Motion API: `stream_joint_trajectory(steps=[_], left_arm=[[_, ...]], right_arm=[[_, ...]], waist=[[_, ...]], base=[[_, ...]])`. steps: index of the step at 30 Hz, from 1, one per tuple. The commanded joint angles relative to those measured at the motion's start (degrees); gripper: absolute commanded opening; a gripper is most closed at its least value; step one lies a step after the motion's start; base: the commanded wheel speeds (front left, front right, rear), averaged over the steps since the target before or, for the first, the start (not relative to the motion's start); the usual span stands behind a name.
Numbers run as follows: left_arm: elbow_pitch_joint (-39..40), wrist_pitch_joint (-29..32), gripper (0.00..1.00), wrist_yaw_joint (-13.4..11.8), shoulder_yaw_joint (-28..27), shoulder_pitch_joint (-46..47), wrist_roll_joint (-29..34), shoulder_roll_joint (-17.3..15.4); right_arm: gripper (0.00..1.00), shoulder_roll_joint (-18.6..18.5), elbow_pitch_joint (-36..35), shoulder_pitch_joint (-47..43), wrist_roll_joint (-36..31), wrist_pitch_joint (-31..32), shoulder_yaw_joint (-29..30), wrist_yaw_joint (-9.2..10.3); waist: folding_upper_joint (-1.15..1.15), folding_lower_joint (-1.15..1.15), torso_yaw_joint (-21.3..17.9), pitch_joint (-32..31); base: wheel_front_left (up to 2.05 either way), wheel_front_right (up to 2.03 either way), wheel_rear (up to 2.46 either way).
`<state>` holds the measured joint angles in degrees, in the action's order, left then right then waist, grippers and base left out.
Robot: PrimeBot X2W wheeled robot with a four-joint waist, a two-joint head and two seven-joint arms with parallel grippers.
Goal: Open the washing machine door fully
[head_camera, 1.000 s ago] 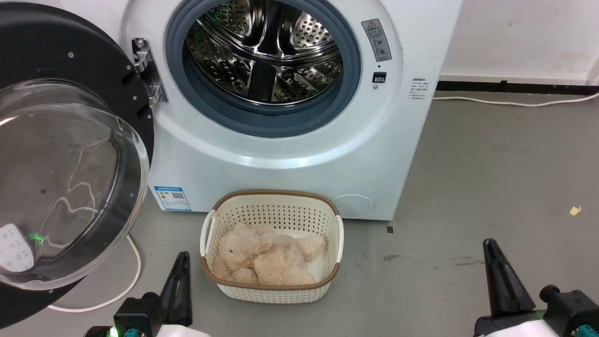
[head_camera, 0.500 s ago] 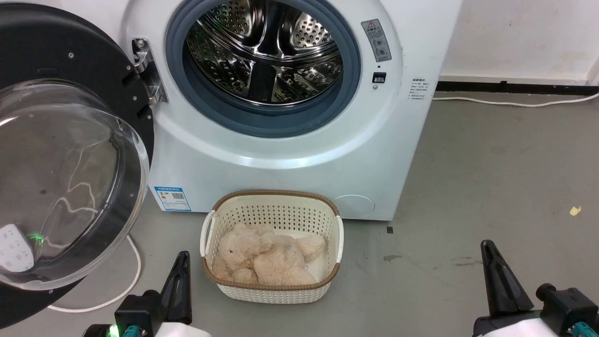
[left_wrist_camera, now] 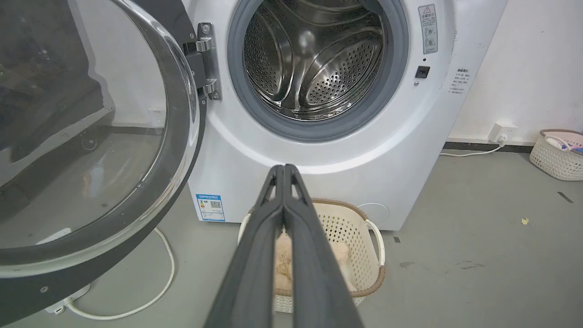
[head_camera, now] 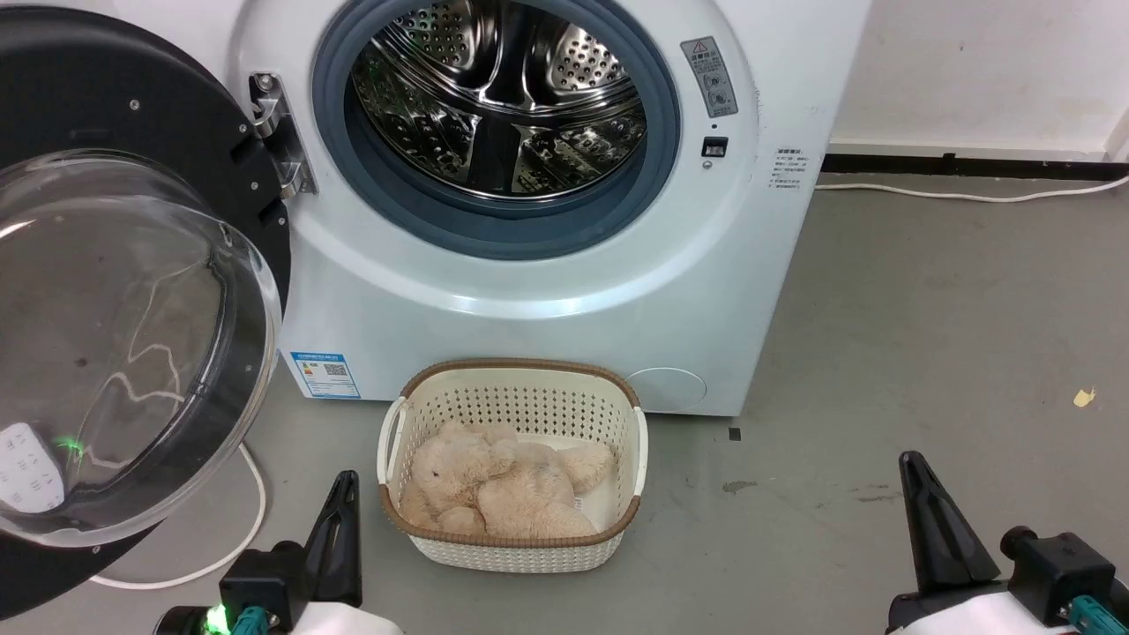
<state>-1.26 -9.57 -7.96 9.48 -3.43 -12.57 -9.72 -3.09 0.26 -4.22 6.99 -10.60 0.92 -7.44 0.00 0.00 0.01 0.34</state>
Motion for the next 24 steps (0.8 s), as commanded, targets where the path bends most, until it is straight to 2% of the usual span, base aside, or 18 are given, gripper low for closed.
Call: stream_joint_trajectory(steps=[1,24], left_arm=[[0.2,0.3,0.00,0.2,-0.4,0.8,0.7,0.3],[0.5,2.7,0.00,2.2,-2.7,1.5,3.7,2.0]], right_arm=[[0.00,0.1,-0.1,0.7,-0.6,0.2,-0.1,-0.02],[0.00,0.1,-0.1,1.6,-2.2,2.9,-0.3,-0.03]], waist=[[0.00,0.00,0.0,0.0],[0.00,0.00,0.0,-0.1]], base=[[0.00,0.00,0.00],[0.00,0.00,0.00]])
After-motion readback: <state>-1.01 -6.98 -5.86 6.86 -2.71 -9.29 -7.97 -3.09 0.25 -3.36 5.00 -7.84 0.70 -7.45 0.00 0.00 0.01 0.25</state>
